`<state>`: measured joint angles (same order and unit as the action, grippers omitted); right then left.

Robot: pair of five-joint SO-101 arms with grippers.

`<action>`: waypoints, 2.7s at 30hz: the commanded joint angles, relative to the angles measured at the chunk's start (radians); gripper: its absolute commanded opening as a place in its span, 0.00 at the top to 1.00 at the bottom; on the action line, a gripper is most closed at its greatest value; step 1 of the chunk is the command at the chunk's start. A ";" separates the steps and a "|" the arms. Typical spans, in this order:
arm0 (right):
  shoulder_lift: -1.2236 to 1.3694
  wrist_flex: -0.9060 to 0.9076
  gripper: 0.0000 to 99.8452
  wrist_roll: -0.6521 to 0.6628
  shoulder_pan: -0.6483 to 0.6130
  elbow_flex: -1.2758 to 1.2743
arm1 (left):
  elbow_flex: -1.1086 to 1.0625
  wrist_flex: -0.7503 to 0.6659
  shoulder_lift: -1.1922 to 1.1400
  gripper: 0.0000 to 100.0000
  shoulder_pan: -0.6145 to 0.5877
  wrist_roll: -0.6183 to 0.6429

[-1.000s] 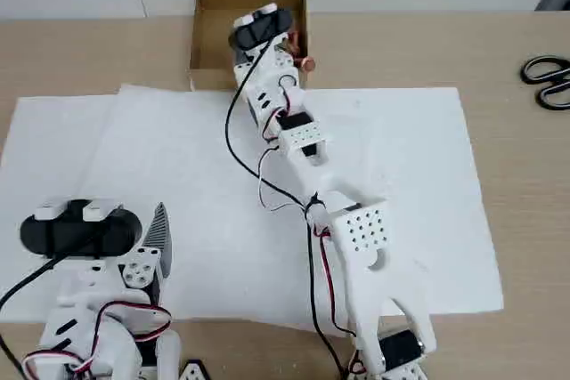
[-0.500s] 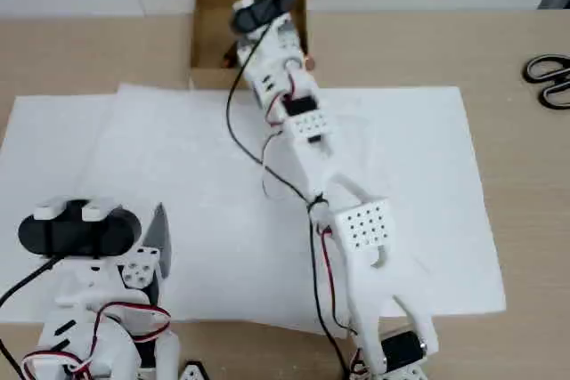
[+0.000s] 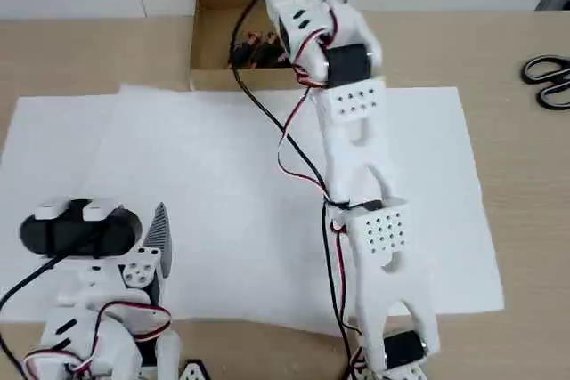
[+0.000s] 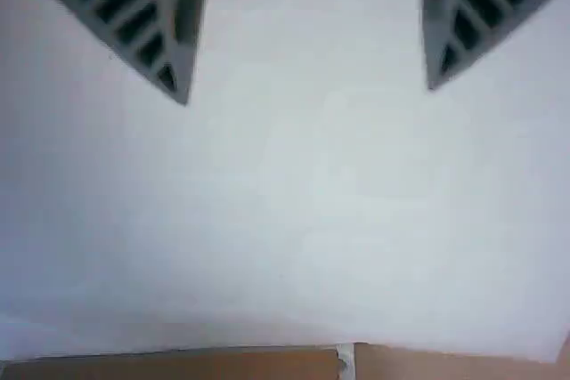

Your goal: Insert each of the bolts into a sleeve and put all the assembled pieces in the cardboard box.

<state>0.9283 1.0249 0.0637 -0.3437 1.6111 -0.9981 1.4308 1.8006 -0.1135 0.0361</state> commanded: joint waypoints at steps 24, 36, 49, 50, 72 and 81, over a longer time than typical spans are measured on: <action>-1.205 0.659 0.78 0.014 -0.016 0.064 | 0.021 0.023 0.020 0.84 0.000 -0.005; -1.621 0.659 0.78 0.015 0.334 -0.439 | 0.021 0.023 0.020 0.84 0.000 -0.005; -2.015 0.582 0.78 0.015 0.335 -1.700 | 0.021 0.037 0.020 0.84 -0.002 -0.005; -2.025 0.550 0.78 0.015 0.335 -1.798 | 0.021 0.040 0.020 0.84 -0.002 -0.005; -2.631 -0.101 0.78 0.009 0.334 -3.050 | -0.024 -0.071 0.020 0.84 -0.002 -0.011; -2.729 -0.108 0.78 0.009 0.334 -3.202 | -0.320 -0.302 0.020 0.84 -0.002 -0.011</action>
<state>-1.7921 0.9360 0.0667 -0.0153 -1.5911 -1.2543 1.1991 1.8098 -0.1135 0.0330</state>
